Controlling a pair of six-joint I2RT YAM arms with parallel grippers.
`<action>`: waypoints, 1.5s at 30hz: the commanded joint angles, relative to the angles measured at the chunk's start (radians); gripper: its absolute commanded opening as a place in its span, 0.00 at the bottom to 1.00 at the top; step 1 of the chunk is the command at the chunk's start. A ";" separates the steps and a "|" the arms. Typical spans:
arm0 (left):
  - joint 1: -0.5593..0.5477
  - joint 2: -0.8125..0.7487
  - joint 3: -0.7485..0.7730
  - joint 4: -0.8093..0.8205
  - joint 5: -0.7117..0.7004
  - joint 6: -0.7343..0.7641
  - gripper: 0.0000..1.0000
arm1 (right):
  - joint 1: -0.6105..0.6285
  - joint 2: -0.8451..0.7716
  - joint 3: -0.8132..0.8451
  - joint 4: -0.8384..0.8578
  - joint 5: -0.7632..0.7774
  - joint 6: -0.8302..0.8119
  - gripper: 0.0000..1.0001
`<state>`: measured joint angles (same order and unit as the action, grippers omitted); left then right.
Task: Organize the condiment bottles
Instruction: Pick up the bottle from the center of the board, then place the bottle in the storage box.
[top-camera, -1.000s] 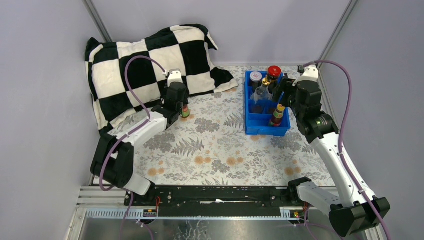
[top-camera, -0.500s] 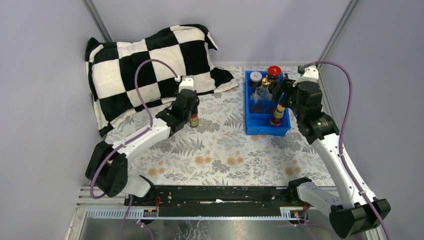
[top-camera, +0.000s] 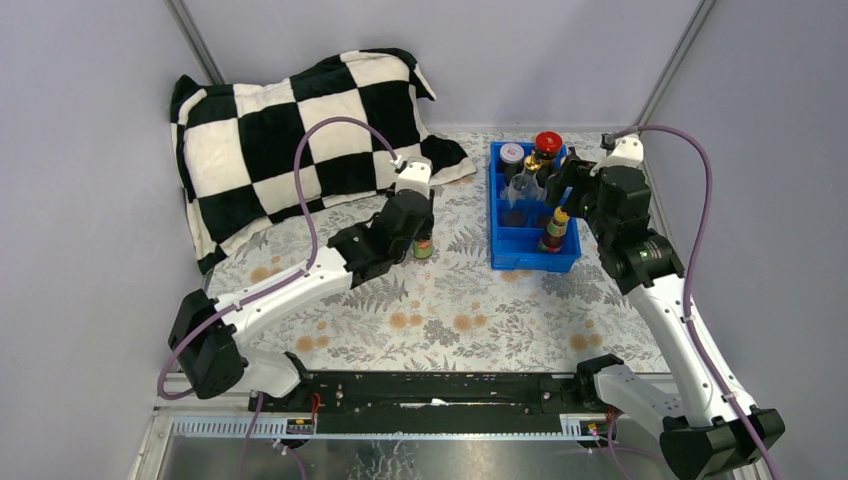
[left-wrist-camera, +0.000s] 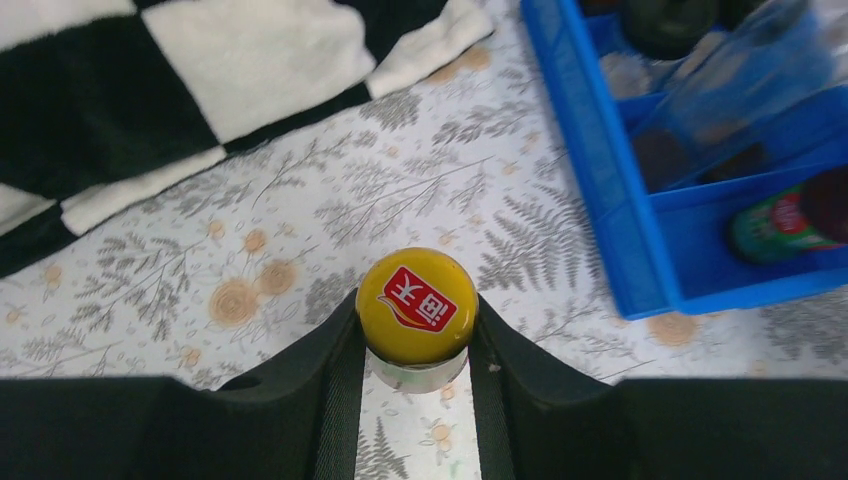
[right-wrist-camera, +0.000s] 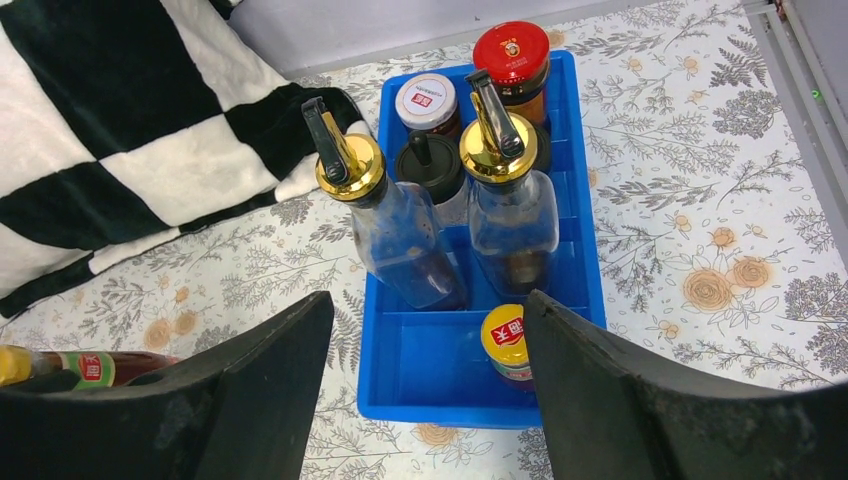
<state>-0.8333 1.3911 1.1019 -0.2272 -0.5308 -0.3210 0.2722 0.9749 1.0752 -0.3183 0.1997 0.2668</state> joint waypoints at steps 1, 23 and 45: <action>-0.048 -0.024 0.122 0.063 -0.064 0.017 0.24 | -0.004 -0.025 0.035 -0.005 0.025 0.008 0.77; -0.195 0.309 0.508 0.112 0.029 0.076 0.24 | -0.004 -0.062 0.097 -0.075 0.158 0.022 0.79; -0.227 0.538 0.758 0.127 0.090 0.127 0.25 | -0.005 -0.068 0.104 -0.083 0.181 0.017 0.80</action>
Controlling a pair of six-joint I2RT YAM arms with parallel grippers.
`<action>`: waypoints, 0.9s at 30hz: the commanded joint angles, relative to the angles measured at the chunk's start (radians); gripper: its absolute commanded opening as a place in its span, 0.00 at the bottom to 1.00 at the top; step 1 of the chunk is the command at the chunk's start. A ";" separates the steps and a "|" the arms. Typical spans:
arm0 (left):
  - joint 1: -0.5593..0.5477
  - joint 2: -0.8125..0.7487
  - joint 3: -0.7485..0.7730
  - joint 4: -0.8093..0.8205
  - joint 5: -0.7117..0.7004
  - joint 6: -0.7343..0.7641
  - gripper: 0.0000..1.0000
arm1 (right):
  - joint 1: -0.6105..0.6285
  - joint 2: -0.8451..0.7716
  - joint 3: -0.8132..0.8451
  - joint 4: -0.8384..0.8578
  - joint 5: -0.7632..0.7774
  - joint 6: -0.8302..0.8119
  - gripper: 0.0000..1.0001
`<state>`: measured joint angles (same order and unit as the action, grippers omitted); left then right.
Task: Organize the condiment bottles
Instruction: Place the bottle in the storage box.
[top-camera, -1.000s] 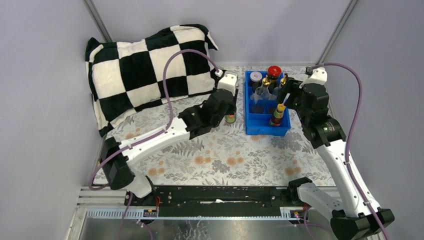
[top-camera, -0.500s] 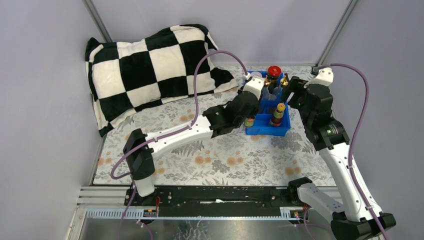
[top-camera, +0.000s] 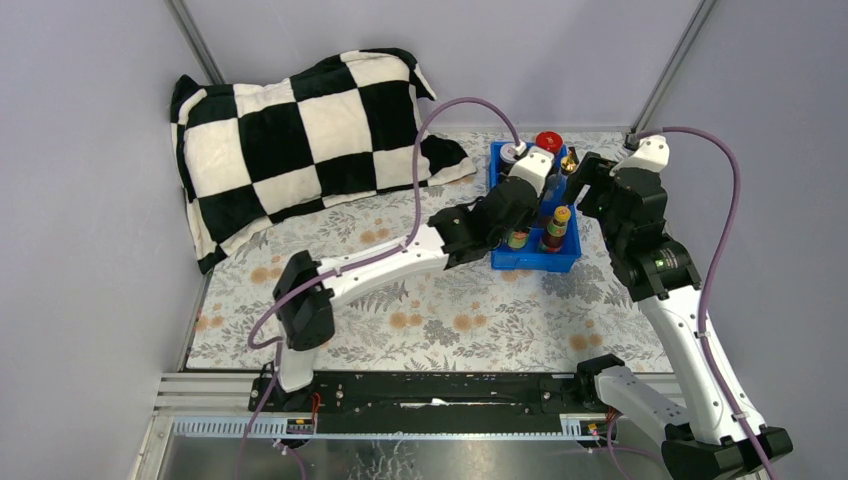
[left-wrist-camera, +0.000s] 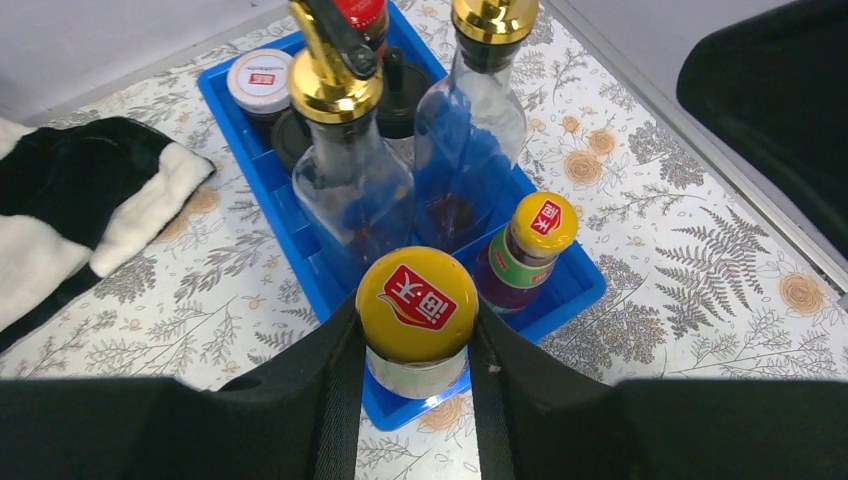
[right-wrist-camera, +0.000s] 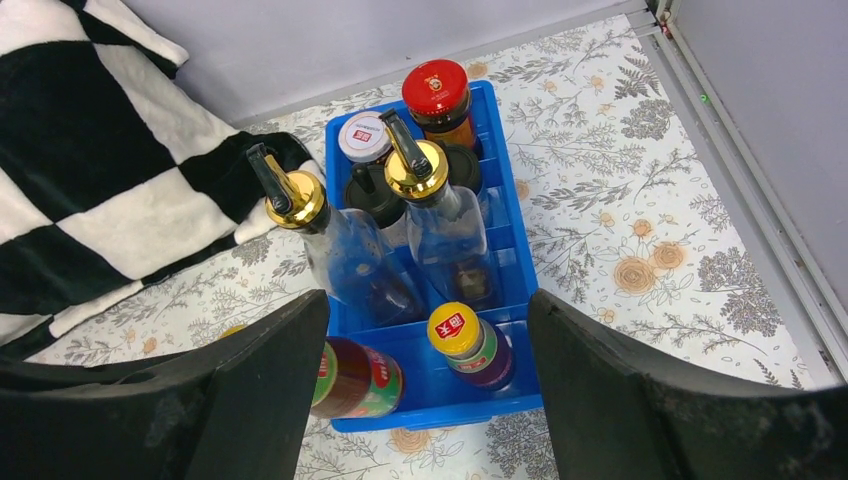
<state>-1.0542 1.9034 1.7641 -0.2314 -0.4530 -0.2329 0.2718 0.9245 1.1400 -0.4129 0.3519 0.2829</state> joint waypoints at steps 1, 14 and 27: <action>-0.005 0.039 0.109 0.125 0.014 0.041 0.25 | -0.003 -0.019 0.037 0.012 0.031 0.000 0.80; 0.042 0.093 0.124 0.099 0.042 0.007 0.26 | -0.004 -0.025 0.014 0.024 0.029 -0.004 0.81; 0.049 0.110 0.062 0.129 0.066 -0.014 0.26 | -0.003 -0.025 0.001 0.034 0.029 -0.006 0.81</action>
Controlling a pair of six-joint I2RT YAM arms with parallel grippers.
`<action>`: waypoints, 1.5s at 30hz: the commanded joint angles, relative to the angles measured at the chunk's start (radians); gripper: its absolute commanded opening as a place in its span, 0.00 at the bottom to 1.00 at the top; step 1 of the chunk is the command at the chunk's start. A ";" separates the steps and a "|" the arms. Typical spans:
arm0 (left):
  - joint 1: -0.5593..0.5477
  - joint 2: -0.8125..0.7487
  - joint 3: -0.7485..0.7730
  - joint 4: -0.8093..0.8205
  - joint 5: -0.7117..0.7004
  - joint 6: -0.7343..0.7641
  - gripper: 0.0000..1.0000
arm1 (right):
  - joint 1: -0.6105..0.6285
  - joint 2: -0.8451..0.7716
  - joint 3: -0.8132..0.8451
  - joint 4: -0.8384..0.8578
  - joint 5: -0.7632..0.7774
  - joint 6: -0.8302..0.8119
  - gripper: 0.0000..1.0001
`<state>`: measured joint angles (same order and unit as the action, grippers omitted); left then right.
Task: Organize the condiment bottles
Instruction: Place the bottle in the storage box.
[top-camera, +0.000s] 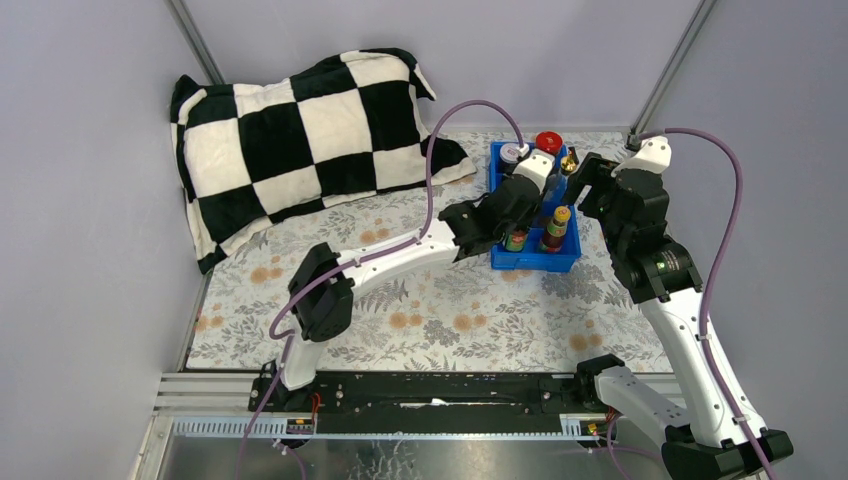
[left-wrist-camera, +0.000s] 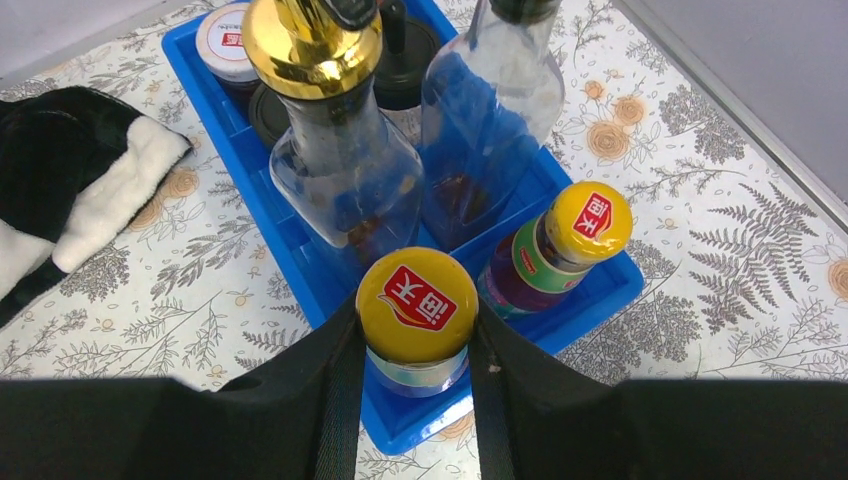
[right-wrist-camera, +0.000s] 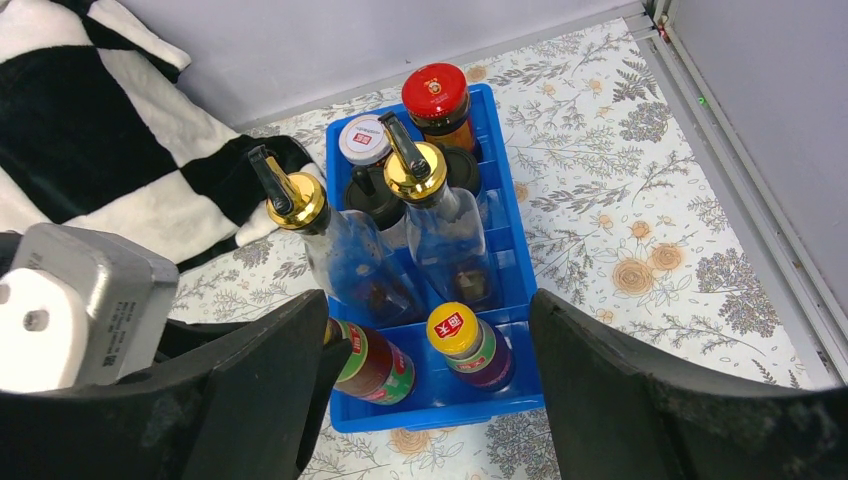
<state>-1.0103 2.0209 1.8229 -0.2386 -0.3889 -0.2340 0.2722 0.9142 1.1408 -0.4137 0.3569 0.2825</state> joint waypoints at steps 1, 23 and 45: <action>0.005 -0.007 0.002 0.136 0.002 -0.013 0.26 | -0.005 -0.014 0.000 0.035 0.025 -0.005 0.81; 0.006 0.024 -0.039 0.185 0.035 -0.039 0.26 | -0.004 -0.014 -0.016 0.047 0.020 -0.005 0.81; 0.005 0.016 -0.126 0.222 0.056 -0.071 0.29 | -0.004 -0.020 -0.024 0.051 0.010 0.000 0.81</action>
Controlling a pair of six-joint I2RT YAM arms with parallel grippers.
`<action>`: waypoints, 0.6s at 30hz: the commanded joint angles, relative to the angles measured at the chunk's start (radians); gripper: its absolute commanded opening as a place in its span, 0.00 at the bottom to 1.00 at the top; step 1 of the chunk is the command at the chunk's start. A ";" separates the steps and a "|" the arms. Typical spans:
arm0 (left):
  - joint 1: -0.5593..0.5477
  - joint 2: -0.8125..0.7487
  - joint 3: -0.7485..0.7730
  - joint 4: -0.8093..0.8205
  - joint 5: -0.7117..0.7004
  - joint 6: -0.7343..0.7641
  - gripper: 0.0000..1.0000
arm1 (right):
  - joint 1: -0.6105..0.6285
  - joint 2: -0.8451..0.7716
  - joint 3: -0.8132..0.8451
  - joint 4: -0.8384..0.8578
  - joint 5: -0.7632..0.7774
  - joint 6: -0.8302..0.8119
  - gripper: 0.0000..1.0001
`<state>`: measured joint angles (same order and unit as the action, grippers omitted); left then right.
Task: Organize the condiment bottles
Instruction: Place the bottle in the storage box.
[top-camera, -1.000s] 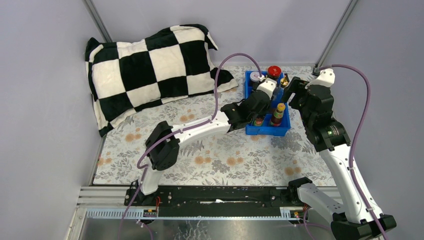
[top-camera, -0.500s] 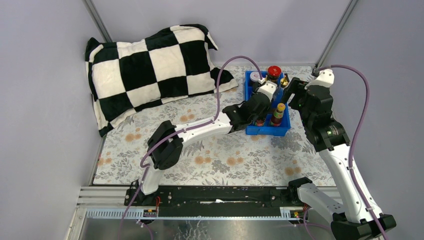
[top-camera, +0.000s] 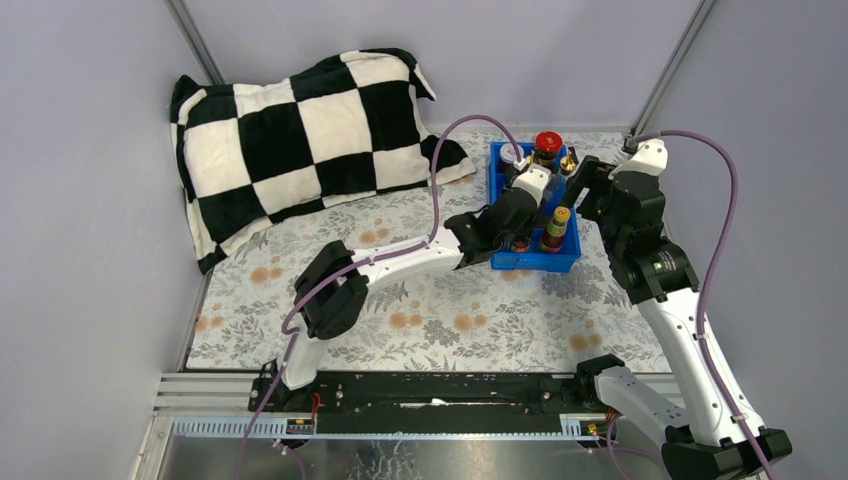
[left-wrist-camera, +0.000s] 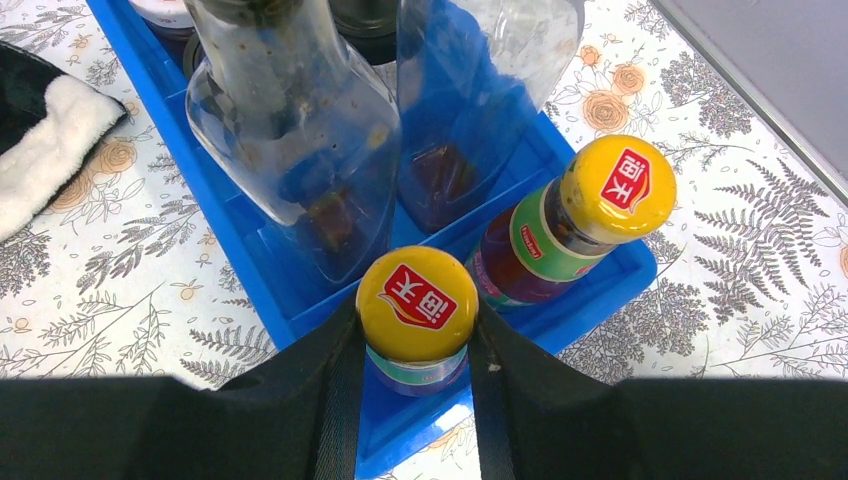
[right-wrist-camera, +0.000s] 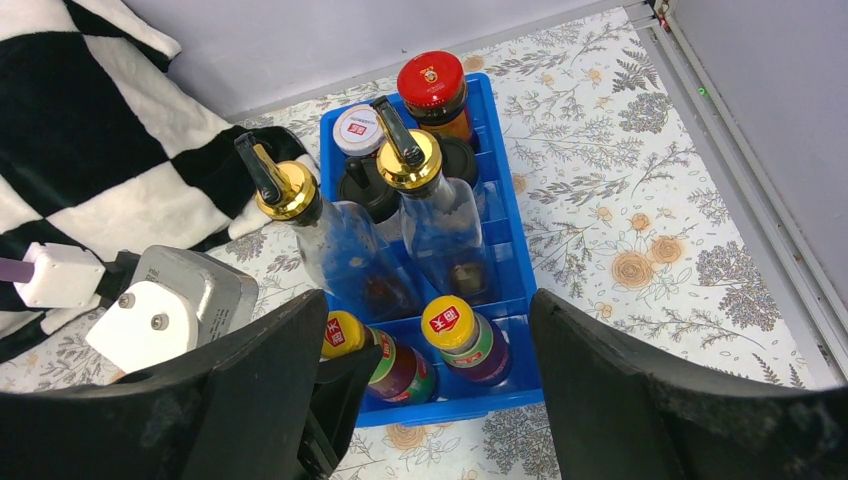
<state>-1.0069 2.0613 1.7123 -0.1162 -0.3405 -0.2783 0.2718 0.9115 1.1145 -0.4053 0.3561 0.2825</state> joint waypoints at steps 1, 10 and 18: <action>0.002 -0.024 -0.015 0.096 0.007 -0.027 0.30 | -0.004 -0.016 0.003 0.045 0.009 -0.001 0.81; 0.002 -0.051 -0.055 0.092 -0.014 -0.042 0.54 | -0.003 -0.007 0.008 0.047 0.001 0.003 0.81; -0.001 -0.080 -0.078 0.086 -0.016 -0.045 0.61 | -0.004 -0.008 0.014 0.042 -0.002 0.003 0.81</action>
<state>-1.0088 2.0438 1.6569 -0.0746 -0.3397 -0.3130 0.2718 0.9115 1.1145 -0.4053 0.3550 0.2829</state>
